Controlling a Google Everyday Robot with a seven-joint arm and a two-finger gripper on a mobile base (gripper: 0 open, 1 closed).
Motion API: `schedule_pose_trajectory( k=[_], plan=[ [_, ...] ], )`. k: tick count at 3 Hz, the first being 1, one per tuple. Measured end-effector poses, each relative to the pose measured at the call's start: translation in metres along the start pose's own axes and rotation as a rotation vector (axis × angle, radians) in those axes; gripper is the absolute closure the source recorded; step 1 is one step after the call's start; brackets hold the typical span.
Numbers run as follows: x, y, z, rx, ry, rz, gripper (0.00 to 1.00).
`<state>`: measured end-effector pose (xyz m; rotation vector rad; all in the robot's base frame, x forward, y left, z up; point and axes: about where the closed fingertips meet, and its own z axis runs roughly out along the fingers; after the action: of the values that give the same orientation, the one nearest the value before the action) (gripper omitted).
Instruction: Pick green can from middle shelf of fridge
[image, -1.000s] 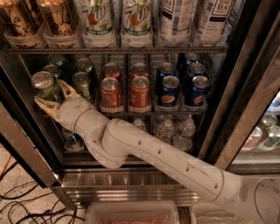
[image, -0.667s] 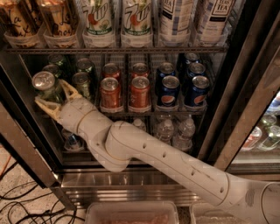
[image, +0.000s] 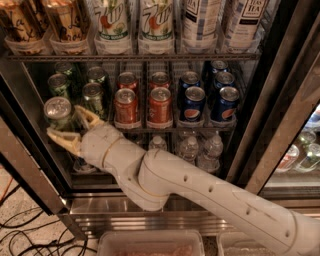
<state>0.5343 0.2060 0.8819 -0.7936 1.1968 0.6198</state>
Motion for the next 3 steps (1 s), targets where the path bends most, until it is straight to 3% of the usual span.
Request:
schedule_pose_trajectory(
  k=[3],
  plan=[
    [-0.01,0.024,-0.084,-0.122,0.162,0.165,1.0]
  ],
)
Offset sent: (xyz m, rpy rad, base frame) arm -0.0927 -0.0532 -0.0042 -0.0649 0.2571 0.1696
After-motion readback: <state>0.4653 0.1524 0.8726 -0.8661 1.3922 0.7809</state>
